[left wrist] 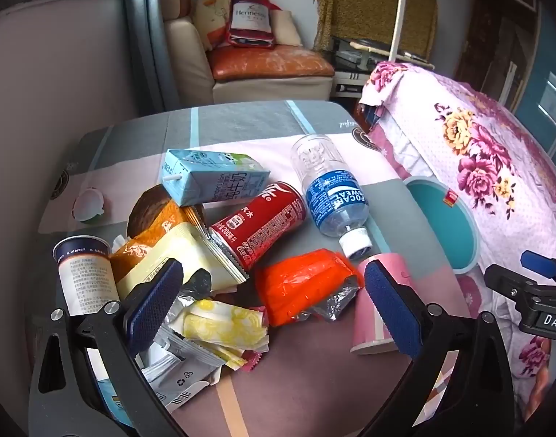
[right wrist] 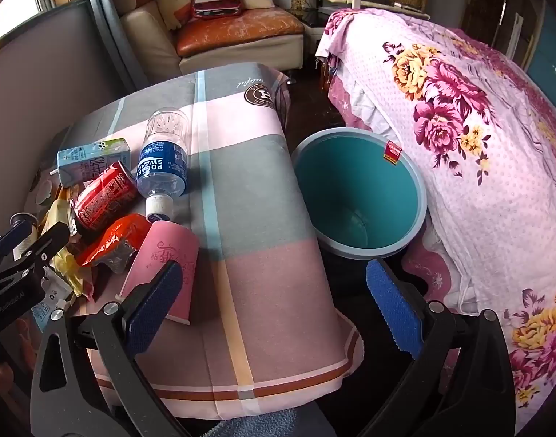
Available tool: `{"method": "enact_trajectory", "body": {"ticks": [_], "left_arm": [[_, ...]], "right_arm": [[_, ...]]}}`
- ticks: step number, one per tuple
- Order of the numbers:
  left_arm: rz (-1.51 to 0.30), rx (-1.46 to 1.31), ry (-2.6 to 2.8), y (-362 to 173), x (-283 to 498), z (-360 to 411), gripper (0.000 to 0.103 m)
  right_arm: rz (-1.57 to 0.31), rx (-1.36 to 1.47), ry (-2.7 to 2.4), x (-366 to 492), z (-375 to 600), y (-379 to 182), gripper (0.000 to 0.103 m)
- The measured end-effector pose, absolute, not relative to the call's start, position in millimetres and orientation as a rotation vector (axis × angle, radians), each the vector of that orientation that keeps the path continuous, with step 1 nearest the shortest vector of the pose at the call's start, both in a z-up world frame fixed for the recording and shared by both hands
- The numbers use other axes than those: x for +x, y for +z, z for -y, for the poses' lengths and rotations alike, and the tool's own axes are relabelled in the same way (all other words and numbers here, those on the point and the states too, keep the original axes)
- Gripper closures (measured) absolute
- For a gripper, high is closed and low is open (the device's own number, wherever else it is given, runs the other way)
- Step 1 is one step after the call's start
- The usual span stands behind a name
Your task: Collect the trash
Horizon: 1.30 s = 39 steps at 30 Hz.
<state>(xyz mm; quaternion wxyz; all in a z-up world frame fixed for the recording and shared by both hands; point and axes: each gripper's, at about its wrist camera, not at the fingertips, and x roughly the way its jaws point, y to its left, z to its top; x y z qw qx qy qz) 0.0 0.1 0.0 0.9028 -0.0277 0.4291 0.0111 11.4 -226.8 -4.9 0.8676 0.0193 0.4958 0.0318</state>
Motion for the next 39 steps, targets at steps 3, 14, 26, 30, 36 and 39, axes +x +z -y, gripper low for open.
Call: {"method": "enact_trajectory", "body": {"ticks": [3,14,26,30,36,39], "left_arm": [[-0.884,-0.054,0.027,0,0,0,0.003],[-0.874,-0.05,0.028,0,0,0,0.003],[-0.873,-0.046,0.029,0,-1,0,0.003],[-0.877,-0.049,0.03,-1,-5,0,0.003],[-0.881,-0.047,0.031,-1,-6,-1,0.003],[-0.886,-0.049,0.031,-8,-3,-2,0.003]], "right_arm": [[-1.032,0.04,0.063,10,227,-6,0.006],[-1.013,0.012,0.066,6,219,6,0.006],[-1.028,0.027,0.061,9,223,4,0.006],[-1.033,0.03,0.06,10,225,1,0.006],[-1.044,0.035,0.058,12,225,-4,0.006],[-1.047,0.035,0.057,13,226,-5,0.006]]}}
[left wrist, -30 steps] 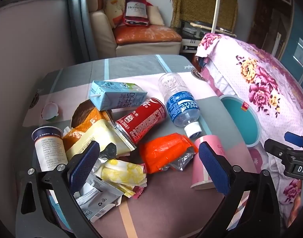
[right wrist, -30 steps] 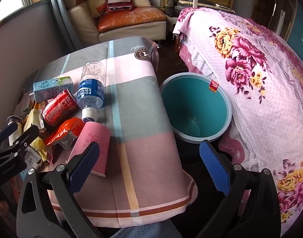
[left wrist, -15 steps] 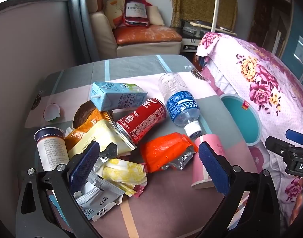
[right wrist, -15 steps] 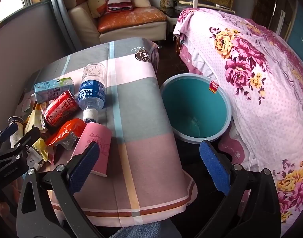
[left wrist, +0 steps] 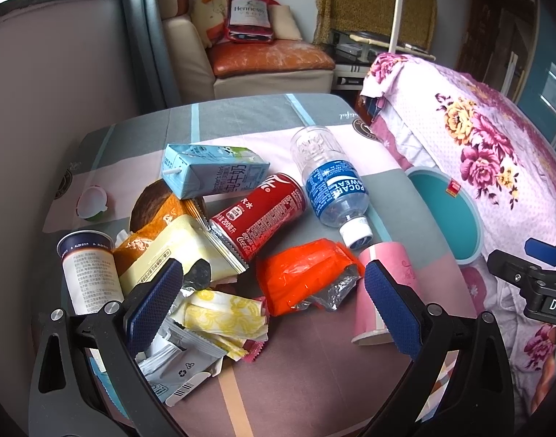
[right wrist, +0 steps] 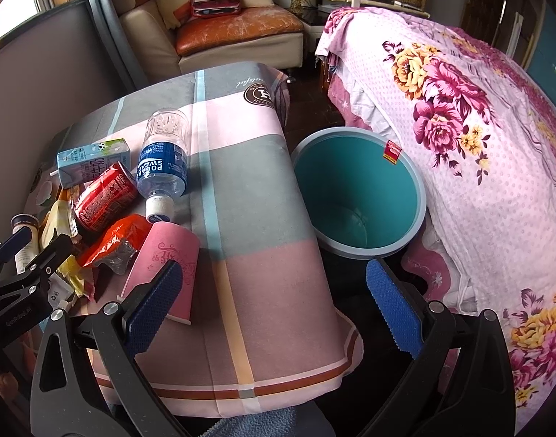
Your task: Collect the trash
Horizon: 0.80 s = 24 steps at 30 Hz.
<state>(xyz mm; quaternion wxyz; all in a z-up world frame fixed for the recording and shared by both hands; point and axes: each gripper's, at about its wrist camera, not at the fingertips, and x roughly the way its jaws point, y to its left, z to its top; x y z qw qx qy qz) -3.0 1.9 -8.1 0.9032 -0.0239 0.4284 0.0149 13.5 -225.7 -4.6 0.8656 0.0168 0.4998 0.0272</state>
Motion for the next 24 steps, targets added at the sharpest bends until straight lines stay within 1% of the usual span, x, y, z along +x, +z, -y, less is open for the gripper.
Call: {"method": "enact_trajectory", "body": {"ticks": [4,24], "left_arm": [[-0.892,-0.047,0.031,-25,2,2,0.003],[-0.9,-0.039,0.032,-23,3,2,0.003]], "right_arm": [[-1.049,0.036,0.058,14,226,-6,0.006],[-1.074,0.029,0.056,18,223,-16,0.006]]}}
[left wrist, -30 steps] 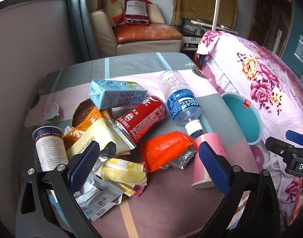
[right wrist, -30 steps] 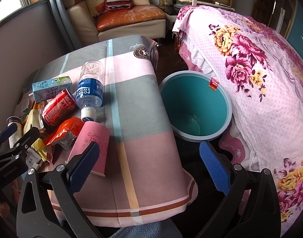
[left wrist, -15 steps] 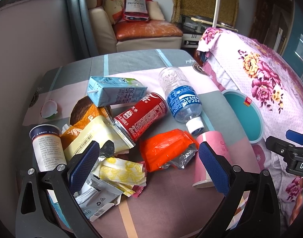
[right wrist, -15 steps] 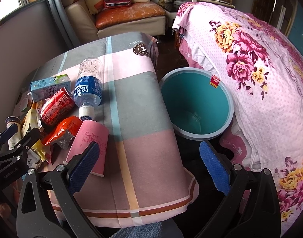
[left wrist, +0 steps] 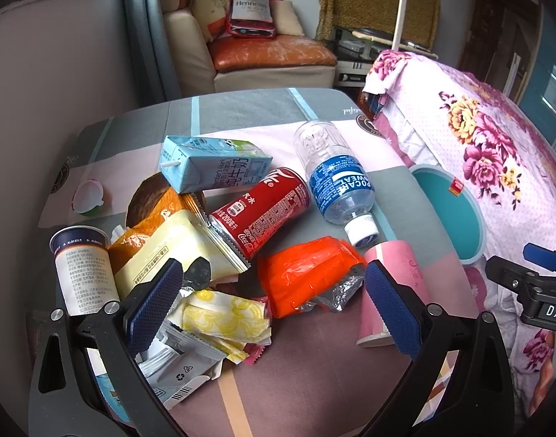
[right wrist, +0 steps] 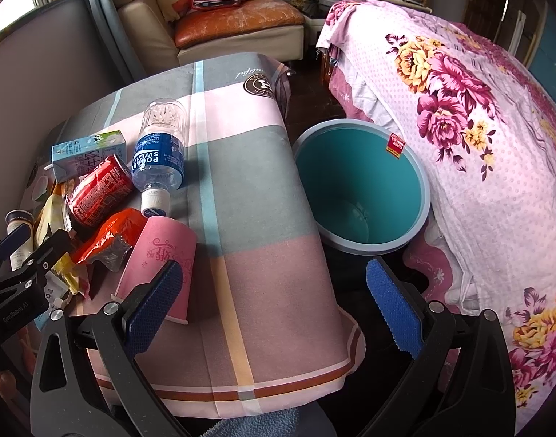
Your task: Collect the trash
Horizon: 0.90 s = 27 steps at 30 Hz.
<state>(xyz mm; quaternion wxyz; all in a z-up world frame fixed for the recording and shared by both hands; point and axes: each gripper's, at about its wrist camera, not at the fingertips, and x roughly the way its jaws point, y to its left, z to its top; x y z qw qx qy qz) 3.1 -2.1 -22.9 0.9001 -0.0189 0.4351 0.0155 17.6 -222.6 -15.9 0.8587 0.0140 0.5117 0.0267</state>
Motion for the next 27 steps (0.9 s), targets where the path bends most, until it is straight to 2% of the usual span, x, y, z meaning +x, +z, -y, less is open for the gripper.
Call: {"method": "enact_trajectory", "body": {"ticks": [15,27], "left_arm": [[-0.909,-0.04,0.032,-27,3,1,0.003],[-0.925,-0.103,0.05,-32,0,-20,0.003]], "right_arm": [[-1.106,0.025,0.051,21,221,-26,0.006],[-1.21,0.148,0.204,39,197,-38,0.006]]}}
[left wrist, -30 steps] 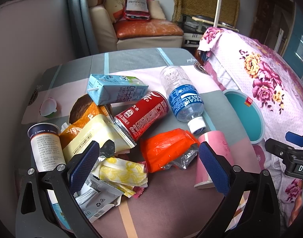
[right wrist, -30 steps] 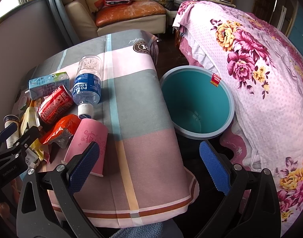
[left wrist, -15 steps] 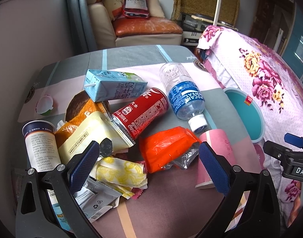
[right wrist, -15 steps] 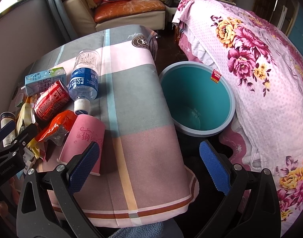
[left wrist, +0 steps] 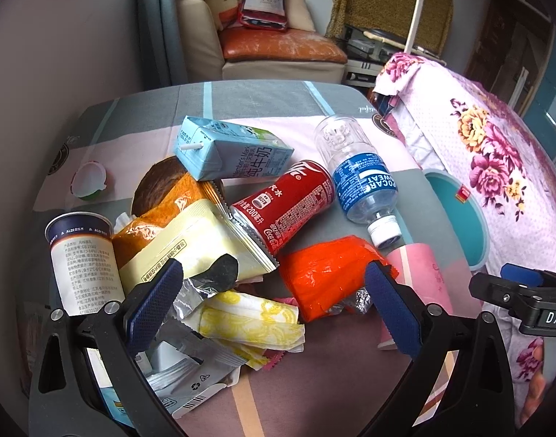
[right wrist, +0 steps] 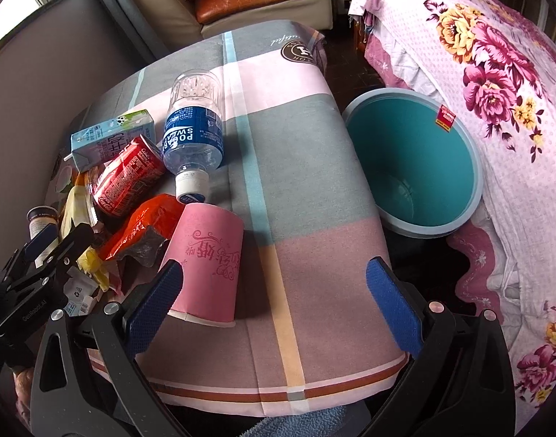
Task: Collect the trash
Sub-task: 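Grasp the pink paper cup with the right gripper while the left grasps the white yogurt cup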
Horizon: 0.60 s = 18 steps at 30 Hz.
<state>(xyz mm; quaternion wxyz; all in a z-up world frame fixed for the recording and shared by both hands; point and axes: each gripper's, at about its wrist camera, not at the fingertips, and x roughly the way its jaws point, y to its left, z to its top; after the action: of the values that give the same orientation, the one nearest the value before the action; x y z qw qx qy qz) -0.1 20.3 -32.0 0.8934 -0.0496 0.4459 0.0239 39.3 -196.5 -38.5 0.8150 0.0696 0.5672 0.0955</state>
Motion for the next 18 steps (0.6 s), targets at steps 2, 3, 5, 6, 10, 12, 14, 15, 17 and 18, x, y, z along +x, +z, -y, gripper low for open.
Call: {"method": "enact_trajectory", "body": {"ticks": [2,3,5,6,10,12,14,15,17,18], "left_arm": [[-0.931,-0.107,0.046,-31,-2,-24,0.003],[-0.932,-0.103,0.043,-31,-3,-25,0.003],[-0.927,-0.091,0.041,-28,-9,-26,0.003],[-0.923,-0.091,0.042,-26,-10,-28,0.003],[-0.905,-0.115,0.072,-12,-17,-53,0.003],[-0.89,-0.126,0.112,-7,-21,-71,0.003],[-0.884,-0.143,0.154,-5,-30,-88,0.004],[-0.886,-0.158,0.176,-5,-32,-99,0.007],[-0.904,-0.199,0.201,-10,-37,-120,0.02],[-0.923,-0.228,0.203,-14,-38,-131,0.029]], "right_arm": [[-1.23,0.173,0.232,42,188,-42,0.006],[-1.238,0.174,0.245,43,183,-43,0.007],[-1.248,0.167,0.275,45,172,-45,0.013],[-1.254,0.162,0.288,46,166,-46,0.015],[-1.298,0.166,0.321,49,151,-57,0.034],[-1.325,0.175,0.339,49,147,-65,0.044],[-1.312,0.175,0.345,46,144,-65,0.045],[-1.306,0.155,0.343,45,141,-63,0.045],[-1.306,0.14,0.34,44,139,-62,0.045],[-1.306,0.138,0.338,44,138,-62,0.044]]}}
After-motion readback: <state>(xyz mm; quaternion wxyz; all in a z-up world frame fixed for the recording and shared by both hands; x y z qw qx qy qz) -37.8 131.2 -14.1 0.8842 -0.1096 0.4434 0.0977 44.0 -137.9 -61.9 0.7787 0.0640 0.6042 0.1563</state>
